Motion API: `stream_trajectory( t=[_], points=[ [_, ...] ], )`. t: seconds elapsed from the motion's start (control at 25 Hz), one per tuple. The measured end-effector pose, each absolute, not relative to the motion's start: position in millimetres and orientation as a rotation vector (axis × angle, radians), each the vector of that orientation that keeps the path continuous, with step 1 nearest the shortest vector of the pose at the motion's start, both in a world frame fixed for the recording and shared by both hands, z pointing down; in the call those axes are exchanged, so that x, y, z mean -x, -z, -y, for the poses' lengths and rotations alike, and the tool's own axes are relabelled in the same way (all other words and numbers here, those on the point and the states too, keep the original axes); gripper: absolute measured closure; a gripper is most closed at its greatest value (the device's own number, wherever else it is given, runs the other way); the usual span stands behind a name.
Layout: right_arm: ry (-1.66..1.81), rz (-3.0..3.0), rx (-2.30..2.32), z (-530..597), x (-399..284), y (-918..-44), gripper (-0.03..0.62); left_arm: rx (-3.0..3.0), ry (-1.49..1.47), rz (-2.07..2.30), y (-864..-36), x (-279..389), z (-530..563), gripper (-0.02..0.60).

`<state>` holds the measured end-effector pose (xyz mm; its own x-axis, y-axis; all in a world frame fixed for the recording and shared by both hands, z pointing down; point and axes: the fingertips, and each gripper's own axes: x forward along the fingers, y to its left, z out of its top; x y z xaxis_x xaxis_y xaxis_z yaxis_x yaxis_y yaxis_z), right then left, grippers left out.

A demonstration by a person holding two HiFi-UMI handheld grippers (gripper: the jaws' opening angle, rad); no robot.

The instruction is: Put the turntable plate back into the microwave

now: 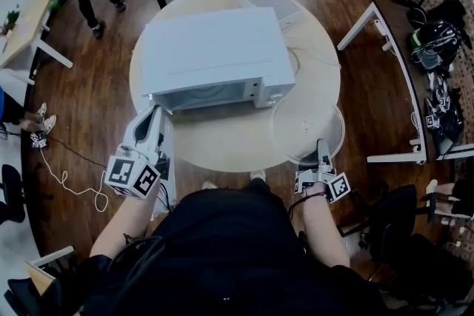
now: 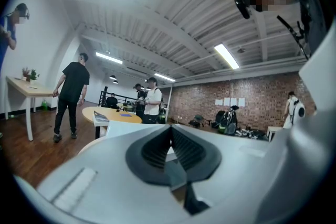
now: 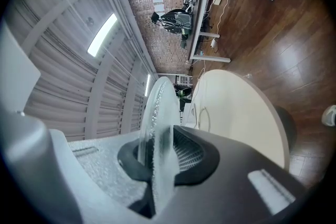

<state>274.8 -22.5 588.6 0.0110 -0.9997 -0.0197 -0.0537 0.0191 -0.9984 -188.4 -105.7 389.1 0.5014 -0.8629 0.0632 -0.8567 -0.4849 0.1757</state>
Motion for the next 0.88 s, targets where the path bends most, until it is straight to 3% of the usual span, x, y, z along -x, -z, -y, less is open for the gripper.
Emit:
stream_trajectory(
  t=[0.88],
  points=[
    [1.139, -1.272, 1.245, 10, -261, -583, 0.559, -2.585, 0.099, 1.435, -387, 191, 100, 0.575]
  ],
)
